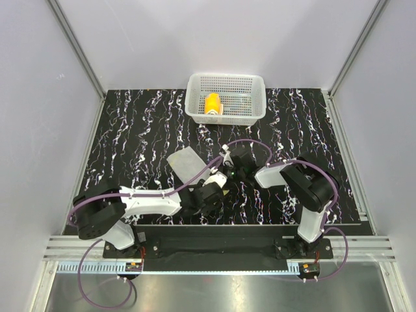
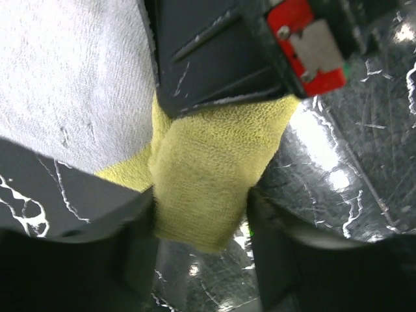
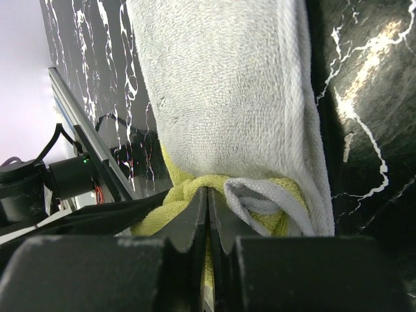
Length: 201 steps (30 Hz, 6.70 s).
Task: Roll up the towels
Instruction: Roll the towel
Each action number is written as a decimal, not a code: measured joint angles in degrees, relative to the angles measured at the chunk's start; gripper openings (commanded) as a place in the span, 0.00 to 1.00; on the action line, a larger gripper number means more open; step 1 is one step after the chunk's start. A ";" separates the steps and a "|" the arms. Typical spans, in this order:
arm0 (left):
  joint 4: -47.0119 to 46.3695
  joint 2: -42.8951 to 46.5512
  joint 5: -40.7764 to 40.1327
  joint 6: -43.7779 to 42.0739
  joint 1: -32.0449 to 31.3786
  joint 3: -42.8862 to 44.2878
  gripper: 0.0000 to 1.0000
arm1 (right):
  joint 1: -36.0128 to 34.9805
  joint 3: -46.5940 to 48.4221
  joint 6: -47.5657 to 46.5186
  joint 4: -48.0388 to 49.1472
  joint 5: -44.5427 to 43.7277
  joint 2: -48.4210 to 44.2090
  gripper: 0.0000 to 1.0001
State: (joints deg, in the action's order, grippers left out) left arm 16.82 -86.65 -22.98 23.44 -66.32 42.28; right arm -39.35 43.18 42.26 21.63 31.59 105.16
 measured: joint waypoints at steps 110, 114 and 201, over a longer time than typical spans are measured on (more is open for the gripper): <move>-35.58 -21.22 78.14 20.44 30.18 -2.19 0.01 | 0.02 -12.79 11.15 -22.29 -17.57 -29.64 0.36; -36.48 -21.75 78.79 21.42 30.29 -2.38 0.04 | 0.02 -12.68 11.17 -19.61 -17.53 -27.08 0.34; -4.61 -4.04 12.11 -5.92 3.48 5.60 0.00 | 2.82 -0.85 7.26 -47.93 -32.30 -31.04 0.94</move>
State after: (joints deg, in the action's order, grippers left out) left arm 12.21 -90.70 -10.87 17.52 -62.85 47.88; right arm -36.53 42.33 49.52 -26.30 -0.71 74.13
